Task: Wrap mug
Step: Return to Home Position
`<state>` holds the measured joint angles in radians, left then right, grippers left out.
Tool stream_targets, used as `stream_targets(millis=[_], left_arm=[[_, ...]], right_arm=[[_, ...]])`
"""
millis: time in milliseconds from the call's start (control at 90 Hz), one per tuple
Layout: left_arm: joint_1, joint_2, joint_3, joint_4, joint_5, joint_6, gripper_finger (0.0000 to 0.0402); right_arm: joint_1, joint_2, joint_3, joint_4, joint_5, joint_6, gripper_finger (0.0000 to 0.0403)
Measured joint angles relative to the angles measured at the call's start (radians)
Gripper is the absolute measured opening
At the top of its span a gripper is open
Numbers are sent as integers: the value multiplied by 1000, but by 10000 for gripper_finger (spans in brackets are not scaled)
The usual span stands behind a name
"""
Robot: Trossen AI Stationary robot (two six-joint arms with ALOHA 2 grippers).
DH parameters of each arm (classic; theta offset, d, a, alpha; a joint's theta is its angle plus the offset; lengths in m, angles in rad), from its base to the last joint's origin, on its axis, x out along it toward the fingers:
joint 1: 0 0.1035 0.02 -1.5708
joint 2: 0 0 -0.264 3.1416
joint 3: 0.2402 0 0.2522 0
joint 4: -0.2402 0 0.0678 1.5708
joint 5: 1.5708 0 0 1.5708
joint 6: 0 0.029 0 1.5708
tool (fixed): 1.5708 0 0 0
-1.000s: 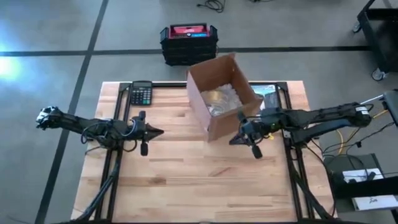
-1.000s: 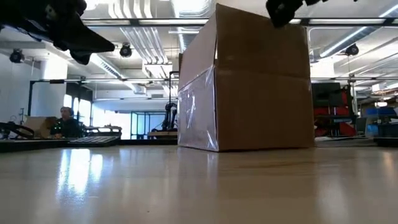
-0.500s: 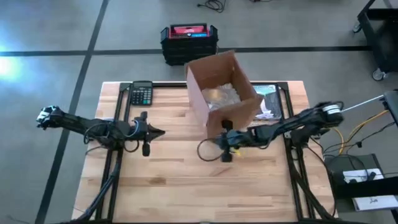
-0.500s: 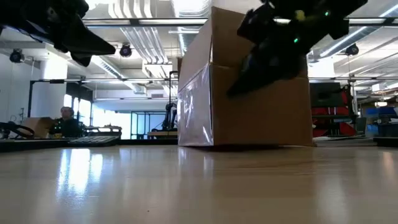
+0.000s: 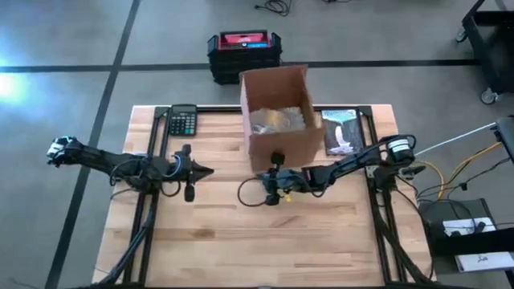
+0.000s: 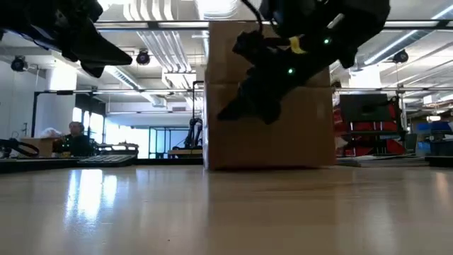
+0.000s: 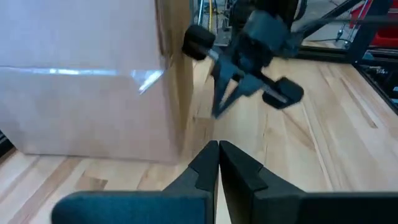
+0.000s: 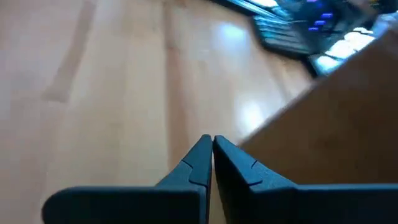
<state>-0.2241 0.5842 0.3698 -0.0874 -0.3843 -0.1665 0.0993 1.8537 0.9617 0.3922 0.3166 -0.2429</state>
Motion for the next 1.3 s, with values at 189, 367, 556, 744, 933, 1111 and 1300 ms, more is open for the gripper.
stream_targets(millis=[189,367,556,744,933,1111,1300], left_arm=[[0,1,0,-2,0,0,0],[0,-2,0,-2,0,-10,0],[0,-4,0,-4,1,-2,0],[0,-4,0,-3,1,7,0],[18,-3,0,-2,1,37,0],[57,-14,0,-5,27,38,0],[94,-35,-22,-1,93,36,0]], right_arm=[[-6,115,132,-75,-73,-31,2],[-3,88,272,-430,-118,21,2],[49,-130,225,-597,-286,95,2],[67,-449,-28,-561,-382,184,2],[49,-770,-307,-400,-387,286,2],[23,-1032,-514,-312,-387,354,2],[-6,-1235,-665,-289,-384,430,2]])
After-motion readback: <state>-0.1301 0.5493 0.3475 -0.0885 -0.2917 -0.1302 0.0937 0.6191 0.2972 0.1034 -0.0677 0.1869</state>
